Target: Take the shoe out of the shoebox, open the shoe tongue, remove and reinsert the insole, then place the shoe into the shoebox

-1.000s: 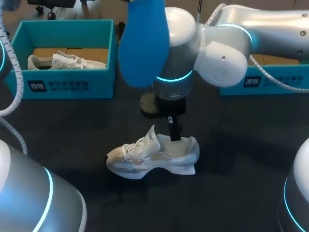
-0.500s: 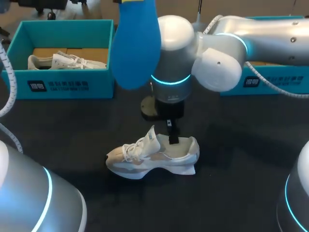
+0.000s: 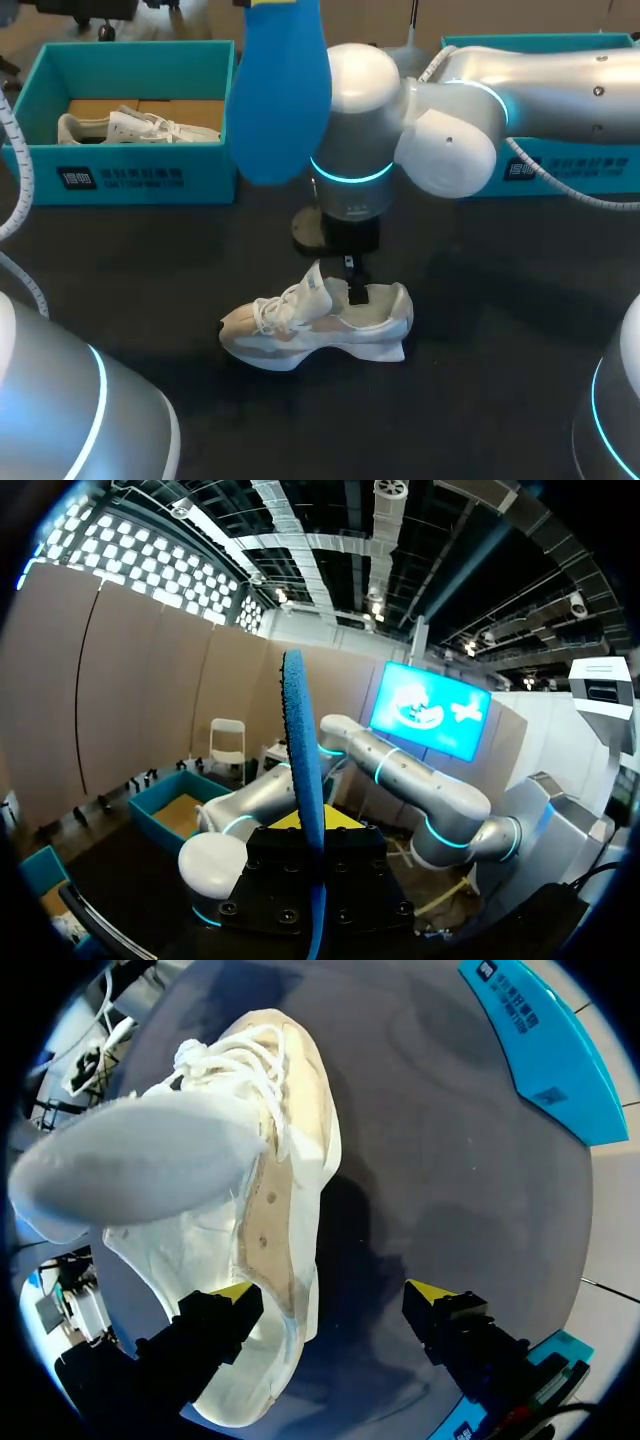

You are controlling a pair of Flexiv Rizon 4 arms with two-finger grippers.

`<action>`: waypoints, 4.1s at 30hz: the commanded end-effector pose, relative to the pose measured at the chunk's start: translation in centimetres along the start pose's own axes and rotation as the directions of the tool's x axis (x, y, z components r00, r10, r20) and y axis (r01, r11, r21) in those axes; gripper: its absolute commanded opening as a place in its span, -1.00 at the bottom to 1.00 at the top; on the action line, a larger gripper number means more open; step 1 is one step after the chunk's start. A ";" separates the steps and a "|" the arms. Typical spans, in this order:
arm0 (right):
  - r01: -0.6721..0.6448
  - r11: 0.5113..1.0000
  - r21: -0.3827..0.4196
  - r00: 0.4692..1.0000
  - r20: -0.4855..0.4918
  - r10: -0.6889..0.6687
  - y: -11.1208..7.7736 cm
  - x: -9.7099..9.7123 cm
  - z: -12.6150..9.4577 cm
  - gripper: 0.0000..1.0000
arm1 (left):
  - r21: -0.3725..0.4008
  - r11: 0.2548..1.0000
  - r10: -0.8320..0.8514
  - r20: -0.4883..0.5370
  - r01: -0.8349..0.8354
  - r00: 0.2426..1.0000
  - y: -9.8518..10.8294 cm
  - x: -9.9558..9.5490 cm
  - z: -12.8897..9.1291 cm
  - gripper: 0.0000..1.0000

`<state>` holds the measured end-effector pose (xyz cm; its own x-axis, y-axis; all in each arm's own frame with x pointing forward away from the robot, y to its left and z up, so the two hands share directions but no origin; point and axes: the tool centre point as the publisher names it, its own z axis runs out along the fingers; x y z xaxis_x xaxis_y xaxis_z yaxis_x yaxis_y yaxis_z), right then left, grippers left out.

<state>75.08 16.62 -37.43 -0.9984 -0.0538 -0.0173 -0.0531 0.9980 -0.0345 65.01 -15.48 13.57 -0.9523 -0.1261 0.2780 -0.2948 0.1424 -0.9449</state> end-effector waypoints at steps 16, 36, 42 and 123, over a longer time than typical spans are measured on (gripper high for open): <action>-0.009 1.000 0.001 1.000 -0.022 0.009 -0.2 1.5 -1.0 -1.00 | -0.002 1.000 0.000 0.001 0.000 1.000 0.0 0.0 0.1 -1.00; -0.456 0.889 -0.047 0.890 -0.035 0.455 -0.7 5.0 -4.8 -1.00 | -0.002 1.000 0.000 0.001 0.000 1.000 0.0 0.0 0.1 -1.00; -0.686 0.724 -0.072 0.728 -0.051 0.684 -1.2 5.5 -5.2 -1.00 | -0.002 1.000 0.000 0.001 0.000 1.000 0.0 0.0 0.1 -1.00; -0.918 0.164 -0.362 0.298 -0.355 0.886 -4.2 9.1 -10.2 1.00 | -0.002 1.000 0.000 0.001 0.000 1.000 0.0 0.0 0.1 -1.00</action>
<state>66.98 15.10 -28.63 -0.3348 0.9064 0.2574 0.9067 0.2356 0.3497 65.00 -15.46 13.52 -0.9523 -0.1262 0.2780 -0.2946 0.1414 -0.9451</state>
